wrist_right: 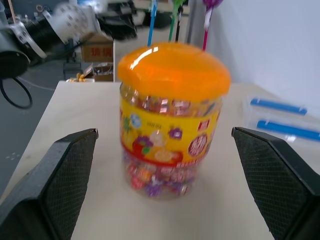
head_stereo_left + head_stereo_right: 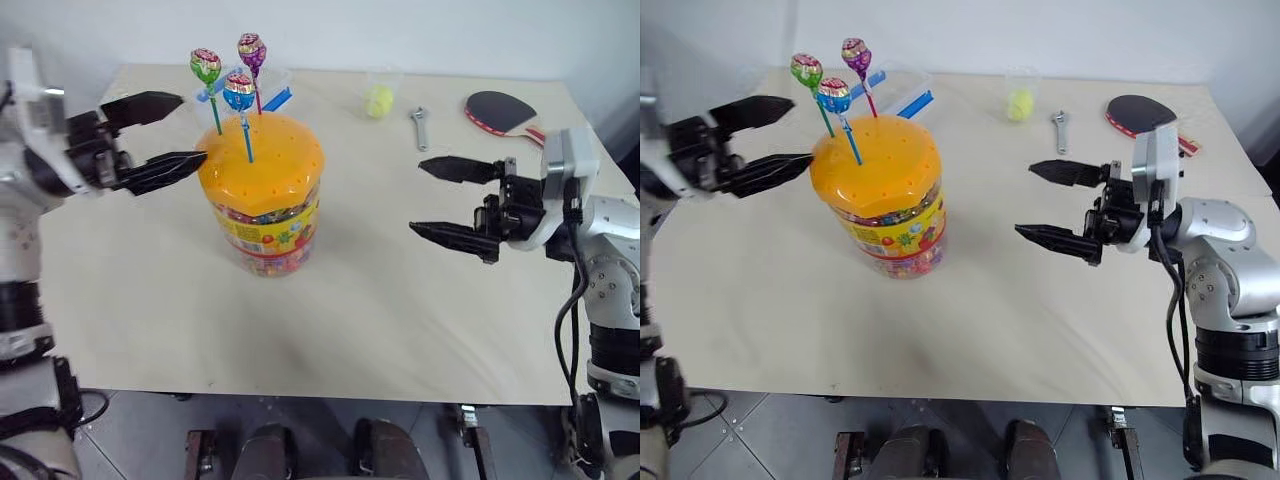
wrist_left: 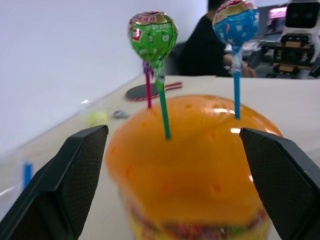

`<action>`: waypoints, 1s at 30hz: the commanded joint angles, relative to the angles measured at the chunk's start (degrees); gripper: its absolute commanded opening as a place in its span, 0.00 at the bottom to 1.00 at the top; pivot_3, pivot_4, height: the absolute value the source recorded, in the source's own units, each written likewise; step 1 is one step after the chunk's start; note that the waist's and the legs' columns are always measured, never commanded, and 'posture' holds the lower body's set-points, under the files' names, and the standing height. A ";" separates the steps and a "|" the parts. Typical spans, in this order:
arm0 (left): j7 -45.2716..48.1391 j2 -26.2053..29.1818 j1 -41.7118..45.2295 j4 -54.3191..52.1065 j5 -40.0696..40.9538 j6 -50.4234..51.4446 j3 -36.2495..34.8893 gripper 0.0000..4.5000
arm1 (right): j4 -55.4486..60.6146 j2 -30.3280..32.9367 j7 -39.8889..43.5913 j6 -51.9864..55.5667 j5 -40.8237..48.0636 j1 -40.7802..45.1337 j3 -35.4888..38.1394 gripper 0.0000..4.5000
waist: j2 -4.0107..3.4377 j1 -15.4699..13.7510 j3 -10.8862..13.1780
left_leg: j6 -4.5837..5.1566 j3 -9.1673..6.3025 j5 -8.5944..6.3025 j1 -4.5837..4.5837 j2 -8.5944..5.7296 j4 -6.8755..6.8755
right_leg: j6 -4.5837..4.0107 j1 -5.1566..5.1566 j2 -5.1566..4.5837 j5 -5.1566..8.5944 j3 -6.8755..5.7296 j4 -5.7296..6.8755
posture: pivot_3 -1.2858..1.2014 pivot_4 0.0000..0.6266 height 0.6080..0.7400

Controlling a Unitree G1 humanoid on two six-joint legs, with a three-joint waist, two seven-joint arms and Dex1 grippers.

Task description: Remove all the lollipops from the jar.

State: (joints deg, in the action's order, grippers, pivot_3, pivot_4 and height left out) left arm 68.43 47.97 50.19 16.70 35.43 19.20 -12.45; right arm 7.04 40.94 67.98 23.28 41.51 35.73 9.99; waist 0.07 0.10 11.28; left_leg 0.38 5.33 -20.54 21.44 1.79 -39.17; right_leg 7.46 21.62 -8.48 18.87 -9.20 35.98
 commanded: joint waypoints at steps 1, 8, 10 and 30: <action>1.71 -1.65 6.16 6.43 -3.30 -3.76 1.71 1.00 | 2.43 0.35 -0.54 -1.52 -0.20 -0.84 1.45 1.00 | 0.01 0.00 0.00 | 0.00 -0.01 0.00 0.02 0.00 0.01 | 0.00 0.02 0.01 0.00 -0.02 -0.01 | 0.52 0.24 1.00; 5.73 -3.99 11.17 13.56 -5.98 -6.96 2.70 0.67 | 6.19 1.35 -3.43 -1.35 0.28 -4.85 3.54 1.00 | 0.02 0.12 0.00 | 0.02 -0.01 0.00 0.05 0.00 -0.01 | 0.00 0.06 0.00 0.00 -0.04 0.01 | 0.52 0.24 1.00; 6.68 -4.17 11.42 13.80 -6.04 -6.85 2.61 0.53 | 6.92 1.53 -3.95 -1.31 0.40 -5.70 3.95 1.00 | 0.02 0.11 0.00 | 0.02 -0.03 0.00 0.05 0.00 -0.01 | 0.00 0.06 0.00 0.00 -0.04 0.02 | 0.52 0.24 1.00; -5.22 -1.28 19.50 7.20 -3.77 4.73 -4.83 0.01 | 4.11 3.03 -2.47 -2.25 0.01 -3.88 4.15 1.00 | 0.06 0.15 0.02 | 0.07 -0.10 -0.02 0.12 0.00 -0.15 | 0.00 0.05 -0.01 0.00 -0.04 0.05 | 0.52 0.24 1.00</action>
State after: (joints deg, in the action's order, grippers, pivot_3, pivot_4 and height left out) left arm 65.74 44.78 67.68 26.91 30.31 22.98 -14.76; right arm 10.65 42.63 65.09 22.38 41.18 30.86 12.23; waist 0.13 0.26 11.30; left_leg 0.44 5.23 -20.56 21.56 1.79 -39.32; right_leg 7.46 21.67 -8.49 18.87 -9.22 36.02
